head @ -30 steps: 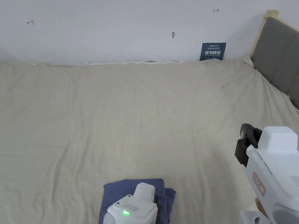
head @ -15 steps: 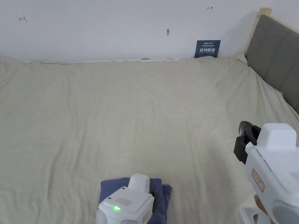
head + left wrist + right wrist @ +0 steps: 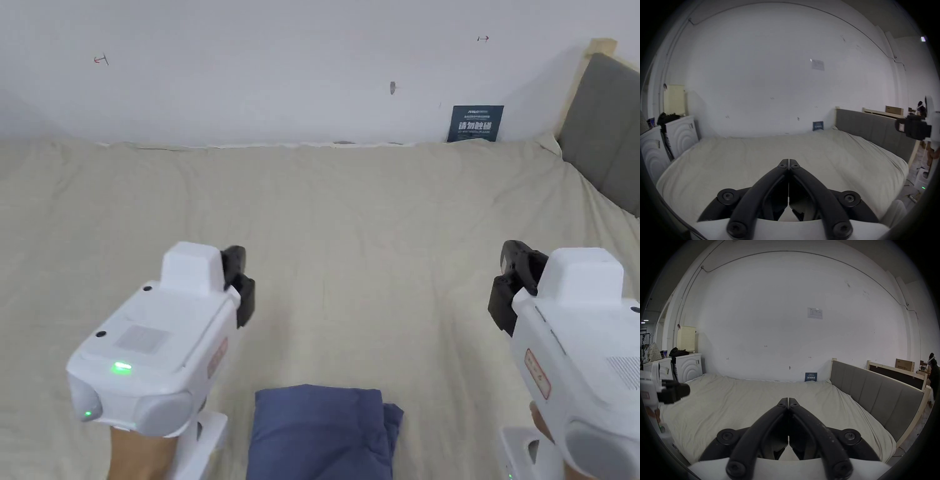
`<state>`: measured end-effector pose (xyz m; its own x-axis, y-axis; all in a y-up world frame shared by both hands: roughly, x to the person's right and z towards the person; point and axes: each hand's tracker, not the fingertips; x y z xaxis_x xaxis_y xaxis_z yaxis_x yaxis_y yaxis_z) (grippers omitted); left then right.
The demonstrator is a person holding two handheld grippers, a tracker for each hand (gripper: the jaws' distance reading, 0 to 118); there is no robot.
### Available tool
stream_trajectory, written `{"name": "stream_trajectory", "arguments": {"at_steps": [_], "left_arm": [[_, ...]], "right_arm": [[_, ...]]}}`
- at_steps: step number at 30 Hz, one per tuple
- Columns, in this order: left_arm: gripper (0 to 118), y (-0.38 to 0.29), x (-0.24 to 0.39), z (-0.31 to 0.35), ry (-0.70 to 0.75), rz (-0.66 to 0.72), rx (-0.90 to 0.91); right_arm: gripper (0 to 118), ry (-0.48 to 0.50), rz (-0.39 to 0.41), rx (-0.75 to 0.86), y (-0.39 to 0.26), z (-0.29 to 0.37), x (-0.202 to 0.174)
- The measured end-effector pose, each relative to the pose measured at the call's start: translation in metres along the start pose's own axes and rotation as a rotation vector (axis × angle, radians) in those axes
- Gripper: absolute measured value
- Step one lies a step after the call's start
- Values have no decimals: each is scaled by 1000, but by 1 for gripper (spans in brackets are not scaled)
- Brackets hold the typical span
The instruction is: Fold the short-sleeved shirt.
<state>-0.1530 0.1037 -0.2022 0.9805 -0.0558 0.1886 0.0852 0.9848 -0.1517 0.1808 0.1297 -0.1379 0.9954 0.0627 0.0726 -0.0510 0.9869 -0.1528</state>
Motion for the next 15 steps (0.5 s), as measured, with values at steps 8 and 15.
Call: {"name": "stream_trajectory", "arguments": {"at_steps": [8,15], "left_arm": [[0,-4,-52,15,149,-1,69],[0,-12,-72,21,197,29,72]], "right_arm": [[1,8,6,46,3,2,-20],[1,18,9,41,-1,0,-28]]}}
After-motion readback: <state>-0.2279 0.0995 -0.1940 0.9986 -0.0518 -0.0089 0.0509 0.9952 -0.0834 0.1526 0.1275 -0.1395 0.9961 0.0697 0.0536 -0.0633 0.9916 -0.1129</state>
